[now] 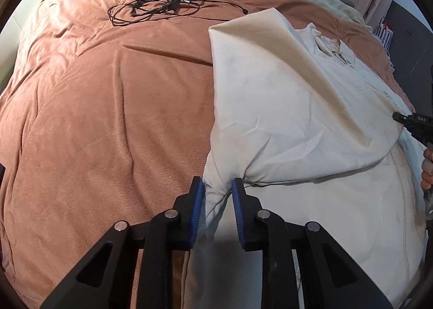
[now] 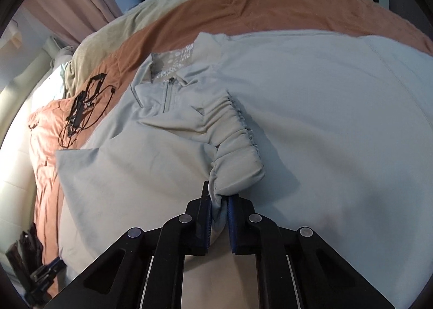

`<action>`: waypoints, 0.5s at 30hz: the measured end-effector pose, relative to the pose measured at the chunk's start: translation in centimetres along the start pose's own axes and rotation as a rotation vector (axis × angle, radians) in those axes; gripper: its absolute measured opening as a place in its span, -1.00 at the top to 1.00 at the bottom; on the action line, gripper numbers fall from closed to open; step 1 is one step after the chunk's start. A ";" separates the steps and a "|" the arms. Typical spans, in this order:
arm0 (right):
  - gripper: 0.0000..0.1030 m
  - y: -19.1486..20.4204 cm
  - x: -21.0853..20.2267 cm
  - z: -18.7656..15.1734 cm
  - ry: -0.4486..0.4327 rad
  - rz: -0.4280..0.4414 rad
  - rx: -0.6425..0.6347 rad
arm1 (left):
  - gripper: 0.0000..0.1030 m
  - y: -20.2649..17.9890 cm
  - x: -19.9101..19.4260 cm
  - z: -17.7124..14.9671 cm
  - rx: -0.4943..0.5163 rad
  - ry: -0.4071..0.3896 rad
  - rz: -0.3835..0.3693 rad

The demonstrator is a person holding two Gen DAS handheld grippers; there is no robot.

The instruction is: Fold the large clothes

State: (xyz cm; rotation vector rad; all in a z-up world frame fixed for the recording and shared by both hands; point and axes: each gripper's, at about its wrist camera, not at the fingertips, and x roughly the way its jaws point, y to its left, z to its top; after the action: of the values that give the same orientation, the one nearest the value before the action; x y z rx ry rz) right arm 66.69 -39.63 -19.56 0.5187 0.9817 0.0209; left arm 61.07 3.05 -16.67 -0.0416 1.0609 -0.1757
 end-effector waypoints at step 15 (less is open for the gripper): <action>0.12 -2.8 -6.7 -5.4 -0.011 -0.092 0.015 | 0.53 -0.2 -1.6 0.1 -0.040 -0.014 -0.019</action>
State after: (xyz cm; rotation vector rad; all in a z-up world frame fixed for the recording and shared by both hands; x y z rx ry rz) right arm 58.06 -41.53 -17.91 0.4867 0.9948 -0.0721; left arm 60.39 3.09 -15.25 -0.0891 1.0504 -0.1707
